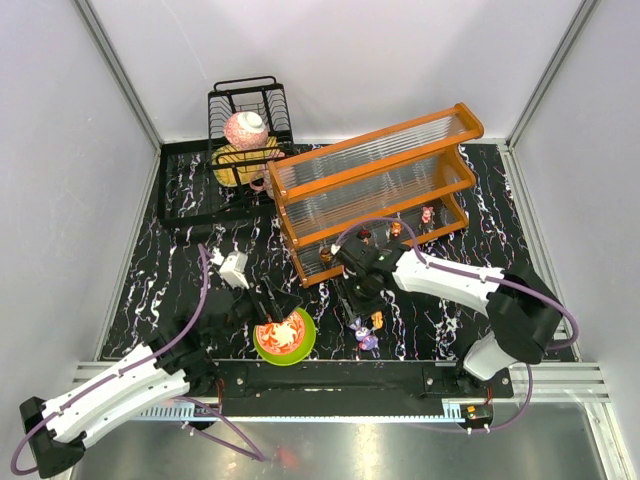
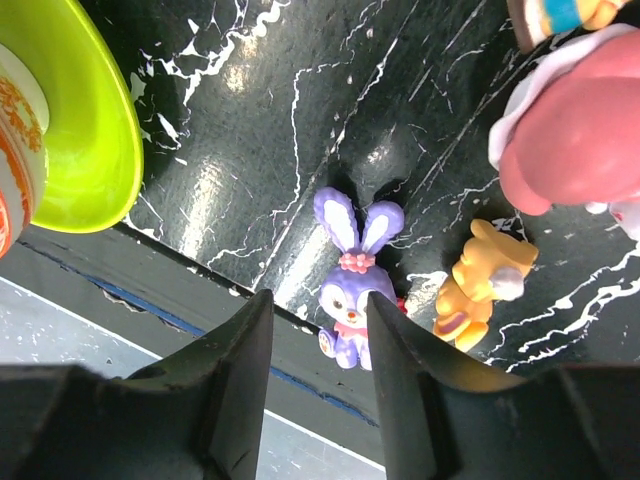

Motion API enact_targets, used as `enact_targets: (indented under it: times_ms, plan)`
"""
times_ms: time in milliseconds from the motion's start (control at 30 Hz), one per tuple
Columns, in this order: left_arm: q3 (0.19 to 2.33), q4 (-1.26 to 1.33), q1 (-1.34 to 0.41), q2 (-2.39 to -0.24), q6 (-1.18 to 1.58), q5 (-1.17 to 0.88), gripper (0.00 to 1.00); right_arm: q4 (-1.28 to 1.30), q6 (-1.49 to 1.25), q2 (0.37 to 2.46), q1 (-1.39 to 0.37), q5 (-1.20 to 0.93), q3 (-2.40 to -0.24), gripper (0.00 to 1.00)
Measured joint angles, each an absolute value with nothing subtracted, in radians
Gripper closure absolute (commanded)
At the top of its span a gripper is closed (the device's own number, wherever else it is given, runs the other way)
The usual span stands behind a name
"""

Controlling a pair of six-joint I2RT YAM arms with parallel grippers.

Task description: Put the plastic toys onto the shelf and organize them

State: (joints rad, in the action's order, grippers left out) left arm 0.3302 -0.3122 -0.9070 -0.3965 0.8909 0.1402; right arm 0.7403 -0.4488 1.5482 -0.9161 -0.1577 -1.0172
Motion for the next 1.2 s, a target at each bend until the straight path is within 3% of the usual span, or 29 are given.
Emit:
enact_targets:
  times_ms: [200,300,467,1200]
  plan:
    - [0.332,-0.312,-0.907,-0.427,0.890,0.142,0.01,0.715,-0.445,1.594,-0.916,-0.177,-0.991,0.53]
    - [0.332,-0.312,-0.907,-0.434,0.891,0.142,0.01,0.715,-0.444,1.606,-0.916,-0.177,-0.978,0.45]
    - [0.332,-0.311,-0.907,-0.434,0.891,0.142,0.01,0.717,-0.442,1.619,-0.916,-0.175,-0.973,0.41]
    - [0.332,-0.305,-0.907,-0.434,0.891,0.141,0.01,0.719,-0.441,1.637,-0.916,-0.179,-0.934,0.43]
